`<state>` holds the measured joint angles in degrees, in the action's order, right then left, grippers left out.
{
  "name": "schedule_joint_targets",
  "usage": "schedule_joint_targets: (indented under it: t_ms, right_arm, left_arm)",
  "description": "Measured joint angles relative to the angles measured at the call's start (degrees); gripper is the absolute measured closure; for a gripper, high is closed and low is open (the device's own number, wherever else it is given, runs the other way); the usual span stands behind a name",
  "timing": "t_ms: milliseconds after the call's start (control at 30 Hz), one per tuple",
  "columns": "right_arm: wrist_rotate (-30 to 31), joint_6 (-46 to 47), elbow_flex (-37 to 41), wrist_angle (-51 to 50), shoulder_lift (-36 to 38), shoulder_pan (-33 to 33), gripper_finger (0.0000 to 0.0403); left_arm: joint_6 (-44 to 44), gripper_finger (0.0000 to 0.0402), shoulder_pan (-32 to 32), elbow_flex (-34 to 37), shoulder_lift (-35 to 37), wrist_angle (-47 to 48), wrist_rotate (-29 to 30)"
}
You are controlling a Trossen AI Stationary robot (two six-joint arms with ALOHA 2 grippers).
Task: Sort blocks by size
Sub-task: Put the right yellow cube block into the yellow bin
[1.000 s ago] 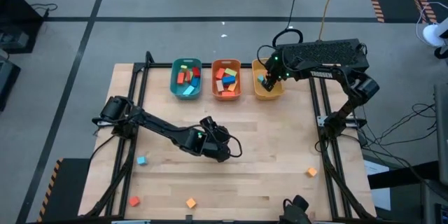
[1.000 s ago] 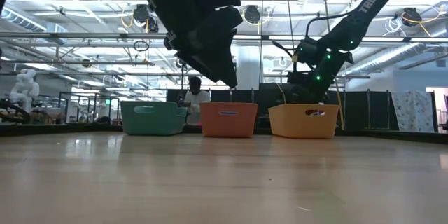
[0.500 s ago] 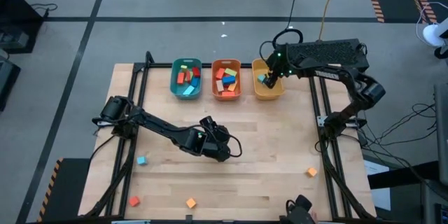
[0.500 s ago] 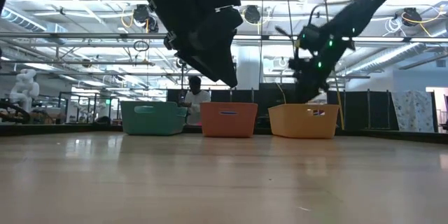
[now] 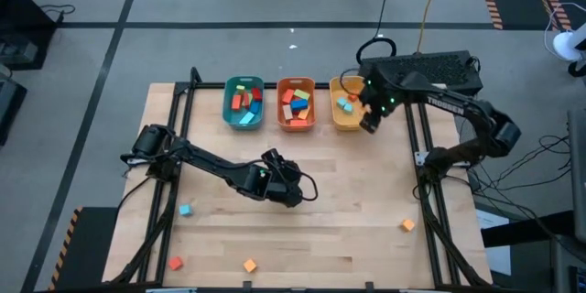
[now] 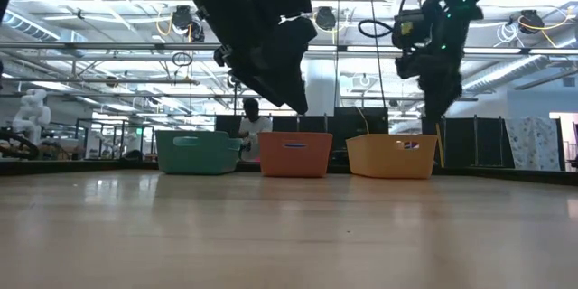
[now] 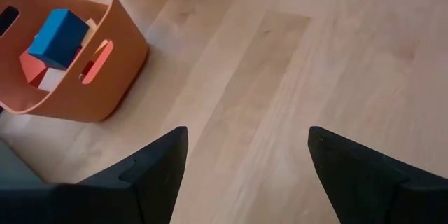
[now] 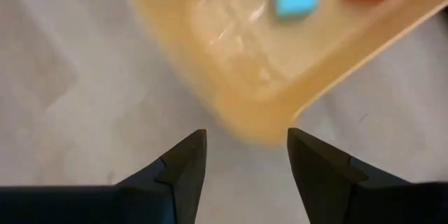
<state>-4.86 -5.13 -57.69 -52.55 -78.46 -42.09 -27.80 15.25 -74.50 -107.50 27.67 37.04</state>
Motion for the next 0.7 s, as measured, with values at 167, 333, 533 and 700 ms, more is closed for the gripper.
schedule_joint_targets:
  t_ms: [167,333,533,700]
  right_arm:
    - [0.04,4.11,0.0,-7.62,2.03,7.59,0.0218]
    - [0.13,9.85,0.01,-13.42,2.96,18.26,0.0218]
    - [0.69,21.22,0.02,-16.39,3.06,31.29,0.0218]
    - [1.79,32.89,0.02,-19.53,3.06,40.67,0.0218]
  left_arm:
    - [0.25,0.0104,-0.02,0.0,0.0,-0.3,0.0]
    - [2.2,0.0104,-0.11,0.0,0.0,-0.47,-0.02]
    - [5.95,0.0104,-0.5,0.0,0.0,-2.12,-0.06]
    - [8.86,0.0104,-0.55,0.0,0.0,-3.56,-0.22]
